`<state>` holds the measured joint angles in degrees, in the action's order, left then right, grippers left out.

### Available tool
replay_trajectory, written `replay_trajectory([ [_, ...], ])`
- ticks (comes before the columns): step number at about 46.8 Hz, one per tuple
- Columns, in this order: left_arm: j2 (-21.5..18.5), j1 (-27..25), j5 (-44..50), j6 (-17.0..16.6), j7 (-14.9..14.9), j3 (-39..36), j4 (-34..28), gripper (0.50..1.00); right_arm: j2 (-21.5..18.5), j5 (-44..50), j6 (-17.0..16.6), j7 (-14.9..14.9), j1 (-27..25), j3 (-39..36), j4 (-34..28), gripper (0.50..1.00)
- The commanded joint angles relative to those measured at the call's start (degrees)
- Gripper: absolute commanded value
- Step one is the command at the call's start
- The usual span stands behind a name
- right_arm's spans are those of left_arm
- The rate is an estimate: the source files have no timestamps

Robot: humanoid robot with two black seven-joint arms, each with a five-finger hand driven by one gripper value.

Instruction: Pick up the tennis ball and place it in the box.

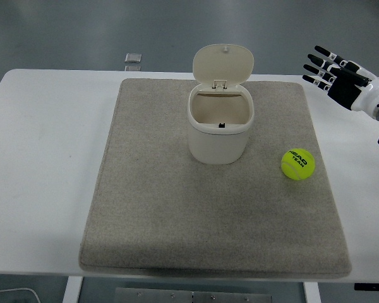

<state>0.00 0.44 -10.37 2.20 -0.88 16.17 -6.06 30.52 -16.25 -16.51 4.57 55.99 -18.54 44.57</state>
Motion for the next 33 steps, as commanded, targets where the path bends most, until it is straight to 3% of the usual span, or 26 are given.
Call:
replay_trajectory([
  [1,0.00,0.00,0.00,0.00,0.00,0.00,0.00,0.992,0.15,-0.01,-0.10,0.00,0.00,0.00,-0.01,0.921],
  [20,0.00,0.00,0.00,0.00,0.00,0.00,-0.09,0.992,0.33,1.74,-0.98,0.00,0.00,0.53,0.08,0.921],
  [33,0.00,0.00,0.00,0.00,0.00,0.00,-0.09,0.992,0.85,7.11,-3.97,0.70,0.26,0.44,-0.10,0.919],
])
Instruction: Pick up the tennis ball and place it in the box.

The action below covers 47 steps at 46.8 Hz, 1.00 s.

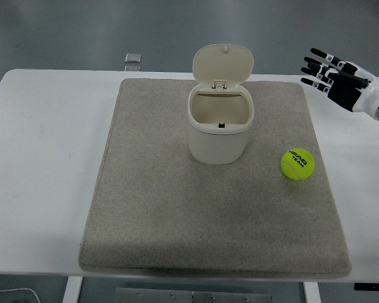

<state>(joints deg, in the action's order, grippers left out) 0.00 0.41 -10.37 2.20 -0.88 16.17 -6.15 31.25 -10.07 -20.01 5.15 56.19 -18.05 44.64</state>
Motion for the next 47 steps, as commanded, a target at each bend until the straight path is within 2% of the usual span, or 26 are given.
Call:
replay_trajectory([
  [1,0.00,0.03,0.00,0.00,0.00,0.00,0.00,0.992,0.21,1.01,-0.55,0.21,0.06,-0.05,-0.34,0.919],
  [9,0.00,0.03,0.00,0.00,0.00,0.00,0.00,0.992,1.62,1.45,-0.47,0.30,0.15,0.21,-0.16,0.919],
  [15,0.00,0.03,0.00,0.00,0.00,0.00,0.00,0.992,1.97,5.93,-0.12,1.09,0.06,0.30,-0.16,0.921],
  [22,0.00,0.03,0.00,0.00,0.00,0.00,0.00,0.992,4.26,8.66,-0.91,1.26,-0.03,0.38,0.10,0.921],
  [31,0.00,0.03,0.00,0.00,0.00,0.00,0.00,0.992,6.63,17.53,-4.59,2.84,0.15,0.30,0.45,0.919],
  [38,0.00,0.03,0.00,0.00,0.00,0.00,0.00,0.992,9.18,24.38,-9.69,5.22,0.32,0.03,0.45,0.919],
  [47,0.00,0.03,0.00,0.00,0.00,0.00,0.00,0.992,10.58,32.91,-13.82,7.86,0.50,-0.40,0.45,0.919],
])
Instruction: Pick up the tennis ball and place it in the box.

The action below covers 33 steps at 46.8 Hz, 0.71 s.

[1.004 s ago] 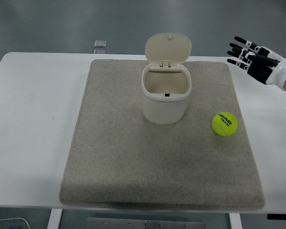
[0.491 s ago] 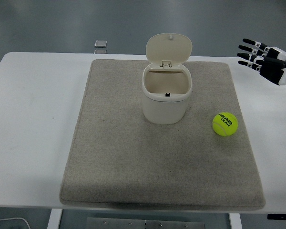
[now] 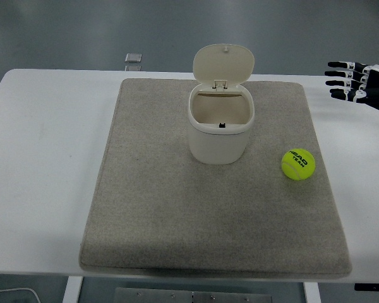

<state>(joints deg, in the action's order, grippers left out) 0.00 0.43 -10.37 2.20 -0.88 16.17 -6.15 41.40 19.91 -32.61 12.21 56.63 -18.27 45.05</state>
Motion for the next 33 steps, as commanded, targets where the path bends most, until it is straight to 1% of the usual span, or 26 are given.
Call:
replay_trajectory([
  [1,0.00,0.01,0.00,0.00,0.00,0.00,0.00,0.992,0.61,3.81,-1.49,0.98,0.32,-0.18,0.13,0.919],
  [4,0.00,0.01,0.00,0.00,0.00,0.00,0.00,0.992,1.75,7.06,-2.28,1.50,0.50,-0.27,0.74,0.919],
  [8,0.00,0.01,0.00,0.00,0.00,0.00,0.00,0.992,2.72,11.02,-2.39,3.70,0.50,-0.27,2.67,0.919],
  [11,0.00,0.01,0.00,0.00,0.00,0.00,0.00,0.992,4.12,13.92,-2.39,5.37,0.50,-0.27,5.30,0.919],
  [17,0.00,0.01,0.00,0.00,0.00,0.00,0.00,0.992,8.17,20.07,-2.39,7.21,0.41,-0.36,12.51,0.917],
  [22,0.00,0.01,0.00,0.00,0.00,0.00,0.00,0.992,10.63,25.70,-2.39,9.67,0.41,-0.36,17.26,0.917],
  [26,0.00,0.01,0.00,0.00,0.00,0.00,0.00,0.992,11.34,30.62,-2.39,10.91,0.32,-0.36,19.81,0.917],
  [30,0.00,0.01,0.00,0.00,0.00,0.00,0.00,0.992,11.34,33.70,-2.39,11.09,0.15,-0.27,21.22,0.917],
  [33,0.00,0.01,0.00,0.00,0.00,0.00,0.00,0.992,11.25,35.90,-1.14,11.09,0.14,-0.18,21.92,0.917],
])
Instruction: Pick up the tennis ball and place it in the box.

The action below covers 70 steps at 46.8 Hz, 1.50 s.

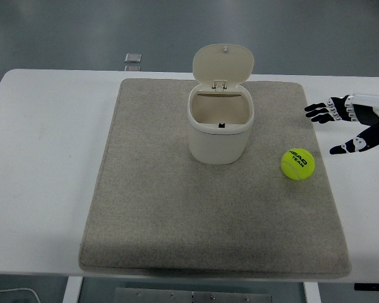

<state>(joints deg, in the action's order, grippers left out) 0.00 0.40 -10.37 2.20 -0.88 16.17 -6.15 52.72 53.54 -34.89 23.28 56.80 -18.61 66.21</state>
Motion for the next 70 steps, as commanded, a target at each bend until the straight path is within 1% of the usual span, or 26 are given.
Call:
replay_trajectory([
  [1,0.00,0.04,0.00,0.00,0.00,0.00,0.00,0.992,-0.16,3.06,1.57,0.01,-0.02,0.16,1.11,0.917],
  [9,0.00,0.04,0.00,0.00,0.00,0.00,0.00,0.992,-1.48,9.39,4.91,0.01,0.06,0.51,2.00,0.917],
  [18,0.00,0.04,0.00,0.00,0.00,0.00,0.00,0.992,-3.23,14.31,6.23,0.01,-0.29,1.12,2.17,0.917],
  [24,0.00,0.04,0.00,0.00,0.00,0.00,0.00,0.992,-5.08,20.11,10.62,-0.08,-1.95,1.12,2.52,0.917],
  [30,0.00,0.04,0.00,0.00,0.00,0.00,0.00,0.992,-6.05,21.17,12.82,-0.08,-2.92,1.21,2.52,0.917],
  [35,0.00,-0.05,0.00,0.00,0.00,0.00,0.00,0.992,-6.40,22.31,13.97,-0.08,-3.19,2.61,2.52,0.917],
  [40,0.00,-0.05,0.00,0.00,0.00,0.00,0.00,0.992,-6.40,23.81,17.04,-0.08,-3.36,3.50,2.44,0.917],
  [43,0.00,0.04,0.00,0.00,0.00,0.00,0.00,0.992,-6.40,23.90,17.92,-0.08,-3.54,4.20,2.26,0.917],
  [52,0.00,0.04,0.00,0.00,0.00,0.00,0.00,0.992,-7.46,23.98,18.63,-0.08,-3.63,4.90,1.91,0.911],
  [70,0.00,0.04,0.00,0.00,0.00,0.00,0.00,0.992,-7.63,23.90,18.89,-0.08,-3.63,4.99,1.73,0.897],
])
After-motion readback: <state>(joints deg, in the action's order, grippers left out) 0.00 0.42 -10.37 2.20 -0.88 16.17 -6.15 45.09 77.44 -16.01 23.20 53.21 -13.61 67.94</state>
